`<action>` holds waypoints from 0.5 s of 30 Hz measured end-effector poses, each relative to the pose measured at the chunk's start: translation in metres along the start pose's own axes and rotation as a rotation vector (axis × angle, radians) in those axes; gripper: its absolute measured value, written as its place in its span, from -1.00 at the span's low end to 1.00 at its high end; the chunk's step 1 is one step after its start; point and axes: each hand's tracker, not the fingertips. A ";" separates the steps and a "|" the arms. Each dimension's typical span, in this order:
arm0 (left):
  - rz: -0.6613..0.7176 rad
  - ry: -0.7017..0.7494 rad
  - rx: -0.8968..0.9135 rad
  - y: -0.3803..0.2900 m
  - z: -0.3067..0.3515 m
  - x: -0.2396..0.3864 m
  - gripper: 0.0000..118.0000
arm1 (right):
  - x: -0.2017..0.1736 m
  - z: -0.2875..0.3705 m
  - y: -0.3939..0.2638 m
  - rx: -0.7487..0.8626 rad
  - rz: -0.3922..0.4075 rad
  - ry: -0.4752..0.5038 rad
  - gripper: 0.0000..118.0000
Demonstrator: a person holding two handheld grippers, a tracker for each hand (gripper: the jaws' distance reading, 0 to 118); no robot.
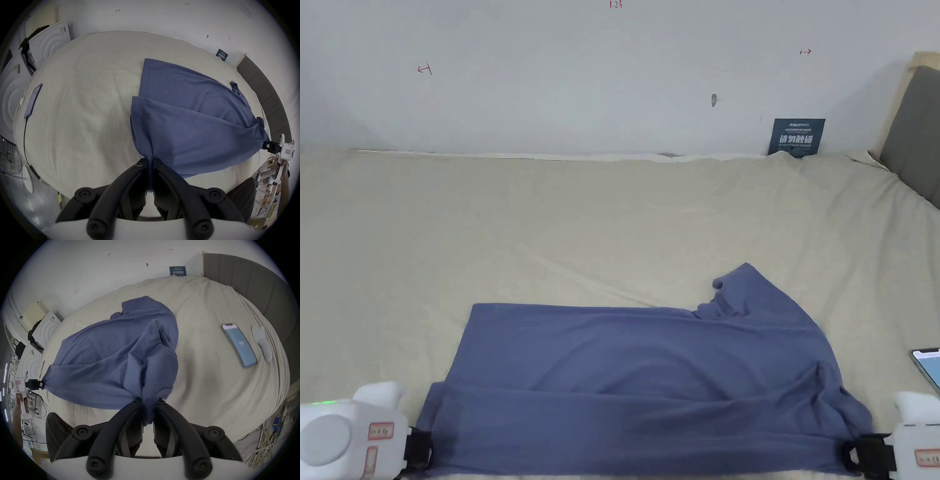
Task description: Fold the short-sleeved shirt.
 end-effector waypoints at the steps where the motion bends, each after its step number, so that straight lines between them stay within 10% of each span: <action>1: -0.008 0.003 -0.012 -0.007 0.002 -0.001 -0.90 | 0.003 0.000 -0.006 -0.013 -0.009 0.000 -0.78; 6: -0.011 0.000 -0.017 -0.019 -0.005 -0.013 -0.75 | 0.001 -0.002 -0.020 -0.019 -0.031 -0.013 -0.53; 8: -0.022 0.023 0.017 -0.018 -0.002 -0.010 0.86 | -0.008 0.001 -0.019 -0.009 0.006 -0.106 0.65; 9: -0.037 0.069 0.007 -0.016 -0.005 -0.012 0.86 | -0.007 0.004 -0.018 -0.016 0.043 -0.105 1.00; 15: 0.016 0.050 0.104 0.013 0.010 -0.021 0.85 | -0.005 0.034 0.006 0.161 0.080 -0.132 0.92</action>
